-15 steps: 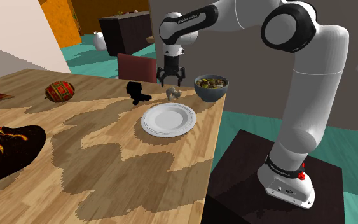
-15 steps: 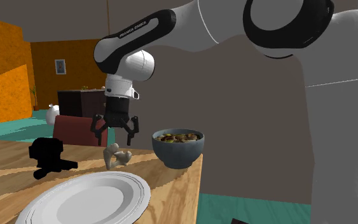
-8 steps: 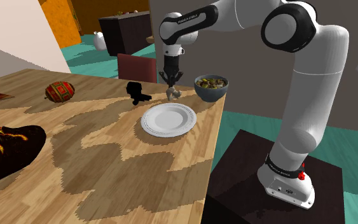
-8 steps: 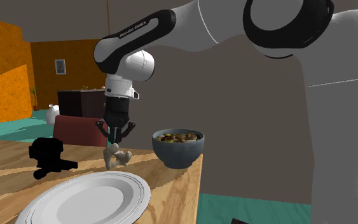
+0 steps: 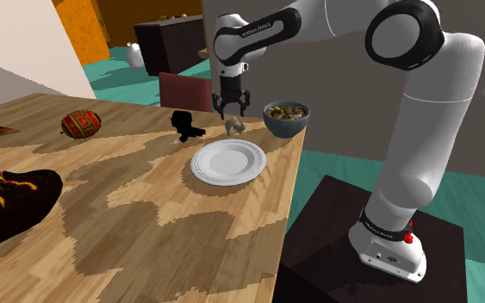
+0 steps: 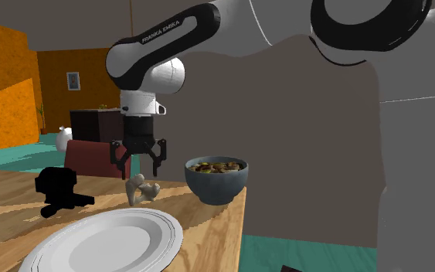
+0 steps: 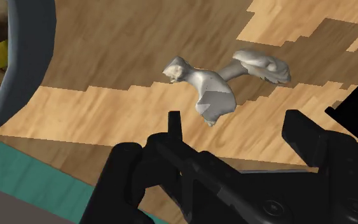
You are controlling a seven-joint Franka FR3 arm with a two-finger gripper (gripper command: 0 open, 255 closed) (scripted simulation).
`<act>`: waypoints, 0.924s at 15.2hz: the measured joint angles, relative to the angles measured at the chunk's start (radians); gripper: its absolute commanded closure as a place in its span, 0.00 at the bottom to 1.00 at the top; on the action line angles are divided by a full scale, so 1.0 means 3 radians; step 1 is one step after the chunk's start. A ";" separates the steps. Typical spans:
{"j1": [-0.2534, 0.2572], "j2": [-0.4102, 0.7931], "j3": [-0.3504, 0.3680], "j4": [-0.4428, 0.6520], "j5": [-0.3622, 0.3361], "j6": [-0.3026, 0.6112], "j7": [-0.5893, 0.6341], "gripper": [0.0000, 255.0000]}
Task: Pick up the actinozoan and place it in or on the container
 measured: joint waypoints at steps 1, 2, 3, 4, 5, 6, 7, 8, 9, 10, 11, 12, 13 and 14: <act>0.0059 -0.0051 0.0016 -0.0060 -0.0195 0.0043 0.0171 0.00; 0.0085 -0.0080 0.0023 -0.0118 -0.0295 0.0088 0.0257 0.00; 0.0096 -0.0095 0.0026 -0.0168 -0.0347 0.0131 0.0300 0.00; 0.0103 -0.0084 0.0028 -0.0197 -0.0375 0.0175 0.0328 0.00; 0.0105 -0.0087 0.0028 -0.0243 -0.0389 0.0219 0.0339 0.00; 0.0105 -0.0078 0.0027 -0.0270 -0.0397 0.0256 0.0344 0.00; 0.0103 -0.0062 0.0025 -0.0298 -0.0401 0.0301 0.0345 0.00; 0.0101 -0.0055 0.0023 -0.0328 -0.0404 0.0338 0.0346 0.00; 0.0101 -0.0054 0.0023 -0.0346 -0.0406 0.0356 0.0348 0.00; 0.0103 -0.0055 0.0024 -0.0356 -0.0406 0.0366 0.0352 0.00; 0.0103 -0.0055 0.0024 -0.0361 -0.0407 0.0372 0.0352 0.00; 0.0103 -0.0055 0.0024 -0.0364 -0.0407 0.0375 0.0352 0.00; 0.0103 -0.0055 0.0024 -0.0365 -0.0407 0.0376 0.0352 0.00; 0.0103 -0.0056 0.0024 -0.0366 -0.0407 0.0377 0.0352 0.00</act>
